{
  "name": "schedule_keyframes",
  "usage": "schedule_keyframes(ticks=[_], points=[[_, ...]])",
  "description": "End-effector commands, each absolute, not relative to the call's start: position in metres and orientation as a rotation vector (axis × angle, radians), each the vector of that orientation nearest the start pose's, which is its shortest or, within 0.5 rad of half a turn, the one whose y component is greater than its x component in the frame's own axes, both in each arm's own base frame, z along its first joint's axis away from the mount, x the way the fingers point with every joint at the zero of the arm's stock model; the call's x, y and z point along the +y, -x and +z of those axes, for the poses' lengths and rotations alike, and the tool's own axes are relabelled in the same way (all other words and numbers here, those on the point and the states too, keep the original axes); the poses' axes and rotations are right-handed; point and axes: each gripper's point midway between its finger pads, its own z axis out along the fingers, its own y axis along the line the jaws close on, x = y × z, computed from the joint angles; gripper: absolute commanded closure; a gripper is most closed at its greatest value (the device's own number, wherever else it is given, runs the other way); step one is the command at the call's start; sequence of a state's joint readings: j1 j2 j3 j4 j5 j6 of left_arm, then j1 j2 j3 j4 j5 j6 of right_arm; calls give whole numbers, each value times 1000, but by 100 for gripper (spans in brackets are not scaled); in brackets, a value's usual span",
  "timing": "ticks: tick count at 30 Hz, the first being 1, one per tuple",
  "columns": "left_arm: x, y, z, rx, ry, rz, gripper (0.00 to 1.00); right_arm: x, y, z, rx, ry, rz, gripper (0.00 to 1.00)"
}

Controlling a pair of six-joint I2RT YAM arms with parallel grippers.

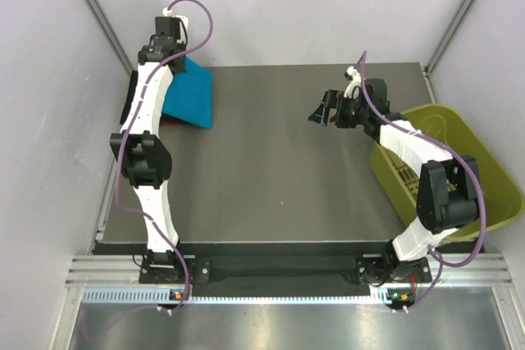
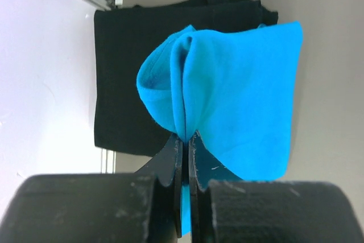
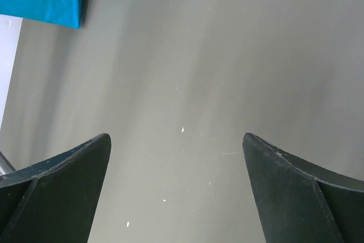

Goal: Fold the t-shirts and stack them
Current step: Neatly place the folded tshirt to the corner

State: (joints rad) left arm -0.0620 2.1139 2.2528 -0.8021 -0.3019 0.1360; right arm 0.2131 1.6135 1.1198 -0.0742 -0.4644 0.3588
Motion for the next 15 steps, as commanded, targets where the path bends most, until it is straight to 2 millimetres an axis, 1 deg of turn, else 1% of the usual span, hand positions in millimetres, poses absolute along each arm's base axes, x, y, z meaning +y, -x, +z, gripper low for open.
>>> schedule_keyframes(ticks=[1, 2, 7, 12, 15], points=[[22, -559, 342, 1997, -47, 307, 100, 178, -423, 194, 2083, 158, 800, 0], [21, -559, 342, 1998, -44, 298, 100, 178, -424, 193, 2083, 159, 797, 0], [10, -552, 355, 1974, -57, 217, 100, 178, -426, 193, 2085, 157, 795, 0], [13, -545, 366, 1960, -51, 231, 100, 178, -426, 195, 2084, 163, 794, 0], [14, -545, 364, 1967, -60, 245, 100, 179, -424, 194, 2088, 166, 796, 0]])
